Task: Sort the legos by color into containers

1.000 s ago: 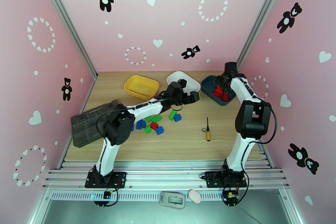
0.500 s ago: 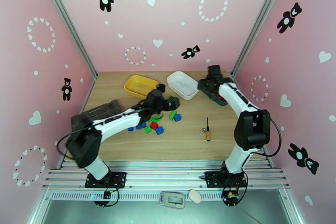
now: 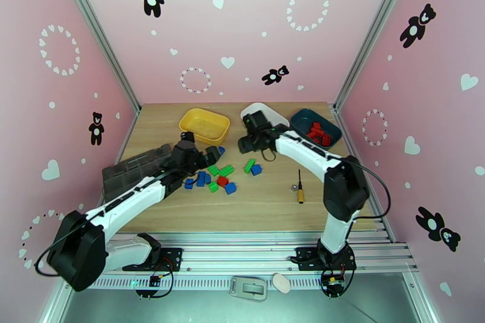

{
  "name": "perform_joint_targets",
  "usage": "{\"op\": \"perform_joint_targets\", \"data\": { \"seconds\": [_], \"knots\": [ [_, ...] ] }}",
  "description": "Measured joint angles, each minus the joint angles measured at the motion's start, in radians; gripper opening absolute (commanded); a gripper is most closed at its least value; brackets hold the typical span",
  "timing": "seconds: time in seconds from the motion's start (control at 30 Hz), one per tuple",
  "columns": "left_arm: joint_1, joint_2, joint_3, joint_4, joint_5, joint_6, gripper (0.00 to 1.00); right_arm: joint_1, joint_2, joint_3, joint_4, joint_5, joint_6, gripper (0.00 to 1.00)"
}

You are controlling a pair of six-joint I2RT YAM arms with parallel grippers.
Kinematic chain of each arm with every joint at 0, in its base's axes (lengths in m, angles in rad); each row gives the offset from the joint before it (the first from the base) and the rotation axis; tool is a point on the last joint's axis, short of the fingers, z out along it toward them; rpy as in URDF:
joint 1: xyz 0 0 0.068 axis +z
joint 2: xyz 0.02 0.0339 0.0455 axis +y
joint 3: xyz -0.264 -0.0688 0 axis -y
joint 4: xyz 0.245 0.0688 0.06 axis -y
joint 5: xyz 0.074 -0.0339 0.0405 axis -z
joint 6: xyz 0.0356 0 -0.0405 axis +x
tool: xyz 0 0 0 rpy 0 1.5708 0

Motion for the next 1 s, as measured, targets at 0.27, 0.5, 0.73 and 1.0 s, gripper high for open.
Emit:
{"op": "perform_joint_targets", "data": {
  "seconds": [0.27, 0.5, 0.73, 1.0],
  "knots": [
    [0.167, -0.107, -0.100, -0.024, 0.110, -0.032, 0.98, 0.172, 0.082, 0.000, -0.013, -0.066, -0.079, 0.64],
    [0.214, -0.192, -0.139, -0.050, 0.152, -0.037, 0.98, 0.242, 0.117, -0.007, -0.007, -0.101, -0.097, 0.60],
    [0.216, -0.203, -0.154, -0.068, 0.169, -0.037, 0.98, 0.250, 0.145, -0.015, -0.007, -0.104, -0.096, 0.60],
    [0.216, -0.200, -0.155, -0.066, 0.174, -0.041, 0.98, 0.261, 0.183, -0.015, -0.007, -0.089, -0.096, 0.55]
  ]
}}
